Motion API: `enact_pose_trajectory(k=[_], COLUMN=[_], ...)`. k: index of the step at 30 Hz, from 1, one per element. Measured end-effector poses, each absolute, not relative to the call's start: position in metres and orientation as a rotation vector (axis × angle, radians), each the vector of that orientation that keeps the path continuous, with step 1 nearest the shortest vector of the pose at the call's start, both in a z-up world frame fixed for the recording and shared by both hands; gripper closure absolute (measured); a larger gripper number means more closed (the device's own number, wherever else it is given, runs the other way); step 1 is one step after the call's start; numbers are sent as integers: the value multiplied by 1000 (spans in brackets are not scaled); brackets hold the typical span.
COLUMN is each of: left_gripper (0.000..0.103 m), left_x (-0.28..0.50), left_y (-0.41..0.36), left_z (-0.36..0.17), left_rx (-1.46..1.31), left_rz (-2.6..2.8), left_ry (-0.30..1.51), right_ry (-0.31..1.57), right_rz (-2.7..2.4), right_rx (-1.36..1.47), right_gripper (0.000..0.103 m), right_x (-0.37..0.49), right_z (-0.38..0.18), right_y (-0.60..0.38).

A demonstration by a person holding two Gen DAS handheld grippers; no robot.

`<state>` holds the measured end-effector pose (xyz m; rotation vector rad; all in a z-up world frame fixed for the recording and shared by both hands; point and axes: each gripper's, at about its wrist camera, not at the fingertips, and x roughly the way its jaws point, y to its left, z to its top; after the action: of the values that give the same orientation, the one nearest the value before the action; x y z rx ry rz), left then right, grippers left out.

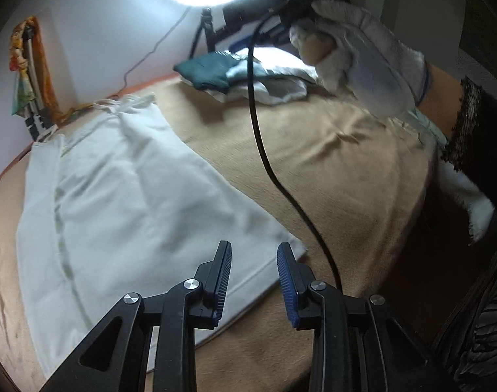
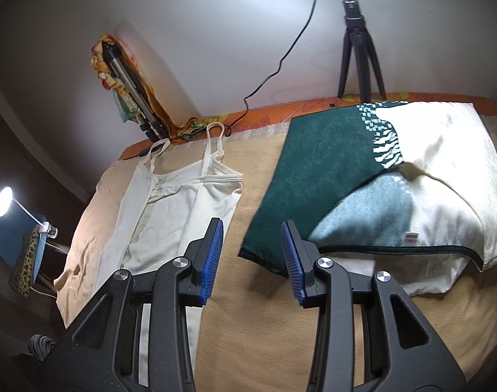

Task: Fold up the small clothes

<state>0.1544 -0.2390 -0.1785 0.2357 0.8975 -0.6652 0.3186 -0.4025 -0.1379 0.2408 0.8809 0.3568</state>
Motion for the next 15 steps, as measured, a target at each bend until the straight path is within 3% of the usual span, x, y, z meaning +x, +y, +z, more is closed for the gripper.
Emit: enact_pose_trajectory(k=[8,12,15], left_gripper=[64,64,81], left_x=[152,155,159], left_y=[-268,-278,-276], left_z=[-195,-201,-201], left_rx=[285,324,306], left_rz=[-697,-685,-678], left_ry=[942,932,926], right_ry=[896,917,940], right_rz=[411,463,494], right_rx=[312,323,319], right_gripper=[64,64,64], right_x=[321,330,339], right_z=[-150,-160,-171], right_y=[-415,-400,-383])
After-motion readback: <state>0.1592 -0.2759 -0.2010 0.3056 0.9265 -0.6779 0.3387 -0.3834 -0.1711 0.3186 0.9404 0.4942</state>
